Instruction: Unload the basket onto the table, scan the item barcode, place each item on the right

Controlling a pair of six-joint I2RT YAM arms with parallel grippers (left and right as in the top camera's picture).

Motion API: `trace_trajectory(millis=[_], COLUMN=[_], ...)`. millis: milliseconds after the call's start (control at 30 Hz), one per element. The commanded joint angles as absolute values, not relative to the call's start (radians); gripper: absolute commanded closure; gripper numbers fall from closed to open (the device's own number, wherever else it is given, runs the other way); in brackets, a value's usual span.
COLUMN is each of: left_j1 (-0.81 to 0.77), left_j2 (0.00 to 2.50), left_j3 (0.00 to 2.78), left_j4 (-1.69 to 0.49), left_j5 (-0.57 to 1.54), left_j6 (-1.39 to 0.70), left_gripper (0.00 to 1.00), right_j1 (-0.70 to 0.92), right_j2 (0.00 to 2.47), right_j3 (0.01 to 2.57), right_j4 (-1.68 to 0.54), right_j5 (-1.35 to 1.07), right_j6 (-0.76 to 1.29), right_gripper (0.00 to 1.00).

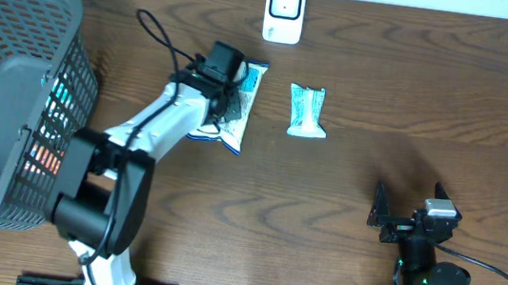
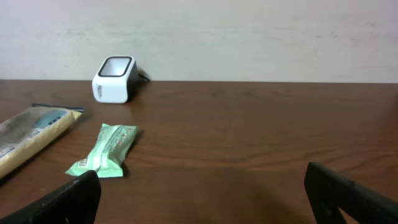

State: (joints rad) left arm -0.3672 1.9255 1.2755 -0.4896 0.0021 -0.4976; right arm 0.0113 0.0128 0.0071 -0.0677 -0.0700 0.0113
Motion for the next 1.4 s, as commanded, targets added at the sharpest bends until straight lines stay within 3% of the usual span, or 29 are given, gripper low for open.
trace_trajectory(millis=[0,433,933,1367], left_j1=[-0.391,-0.477,-0.368,-0.340], left_j2=[1.963,1.972,1.879,1.940], left_j3=[1.260,1.261,1.263,1.263], left_j4=[-0.489,-0.443,-0.431,-0.293], left_j5=[0.019,0.019,-0.012,-0.009], left_j6=[-0.525,-0.562,-0.512,-0.635], left_gripper=[0.93,0.92,0.93,0.93], right_j1=[0.006,0.006,0.006,0.006], right_j2=[0.007,0.007,0.007,0.007], right_j3=[0.006,0.006,0.006,0.006], right_j4=[-0.072,-0.072,-0.072,-0.072], right_j5=[-0.062,-0.062,-0.062,-0.062], right_j6=[0.022,0.022,0.022,0.022], right_gripper=[0.01,0.01,0.01,0.01])
